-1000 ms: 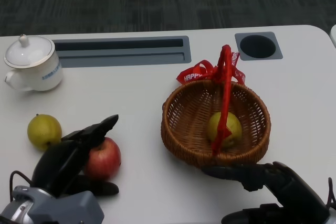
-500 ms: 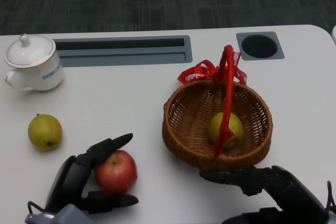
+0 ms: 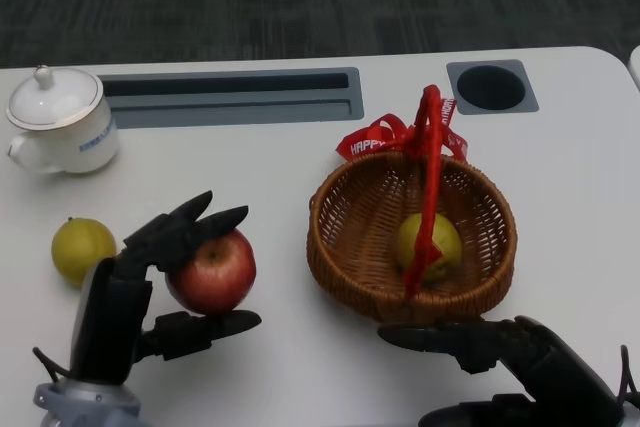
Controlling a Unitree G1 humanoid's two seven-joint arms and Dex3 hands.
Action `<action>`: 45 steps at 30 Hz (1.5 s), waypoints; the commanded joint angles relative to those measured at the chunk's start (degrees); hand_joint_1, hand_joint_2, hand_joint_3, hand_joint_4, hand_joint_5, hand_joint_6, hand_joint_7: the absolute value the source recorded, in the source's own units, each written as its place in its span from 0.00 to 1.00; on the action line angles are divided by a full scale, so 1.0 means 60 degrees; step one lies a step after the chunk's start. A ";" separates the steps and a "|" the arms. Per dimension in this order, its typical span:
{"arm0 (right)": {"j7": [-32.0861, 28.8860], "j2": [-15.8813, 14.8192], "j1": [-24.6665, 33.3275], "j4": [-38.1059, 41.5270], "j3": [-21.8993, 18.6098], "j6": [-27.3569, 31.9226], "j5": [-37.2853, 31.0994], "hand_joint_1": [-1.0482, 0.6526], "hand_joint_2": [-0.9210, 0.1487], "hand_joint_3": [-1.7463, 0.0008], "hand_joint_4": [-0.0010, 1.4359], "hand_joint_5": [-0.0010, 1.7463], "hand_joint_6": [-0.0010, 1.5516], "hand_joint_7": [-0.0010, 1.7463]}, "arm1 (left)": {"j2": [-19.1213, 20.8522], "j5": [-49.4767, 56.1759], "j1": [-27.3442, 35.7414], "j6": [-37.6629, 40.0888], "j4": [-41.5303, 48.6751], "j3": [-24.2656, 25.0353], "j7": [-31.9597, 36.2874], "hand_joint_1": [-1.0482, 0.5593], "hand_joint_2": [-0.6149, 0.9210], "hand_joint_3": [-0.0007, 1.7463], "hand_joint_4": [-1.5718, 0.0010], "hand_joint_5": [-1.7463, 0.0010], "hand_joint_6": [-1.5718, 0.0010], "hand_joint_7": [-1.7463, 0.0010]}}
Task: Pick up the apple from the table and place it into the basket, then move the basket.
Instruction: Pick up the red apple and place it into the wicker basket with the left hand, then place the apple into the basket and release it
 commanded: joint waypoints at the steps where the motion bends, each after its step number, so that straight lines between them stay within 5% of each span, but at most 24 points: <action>1: -0.0009 -0.0068 -0.0050 0.0038 -0.0044 -0.0051 0.0049 0.37 0.00 1.00 0.52 0.00 0.43 0.00 | 0.0009 -0.0350 0.0026 -0.0087 -0.0951 0.0055 -0.0236 0.62 0.93 0.00 0.22 0.96 0.29 0.98; 15: -0.0065 0.0021 -0.0029 -0.0031 0.0038 -0.0020 -0.0051 0.38 0.00 1.00 0.52 0.00 0.43 0.00 | -0.0741 -0.1943 -0.1495 0.1537 -0.2450 -0.0552 -0.2550 0.67 0.90 0.00 0.19 0.97 0.26 0.99; 37: -0.0420 0.0042 0.0660 -0.0827 -0.0018 0.0365 -0.0326 0.38 0.00 0.98 0.52 0.00 0.43 0.00 | -0.2246 -0.2861 -0.4239 0.1862 0.2681 -0.0643 -0.4469 0.55 0.93 0.00 0.24 0.99 0.33 1.00; 45: -0.0631 0.0033 0.0742 -0.0940 -0.0065 0.0346 -0.0526 0.38 0.00 0.98 0.52 0.00 0.42 0.00 | -0.1920 -0.2605 -0.4394 0.1936 0.3415 -0.0848 -0.5603 0.27 0.93 0.01 0.73 1.00 0.74 1.00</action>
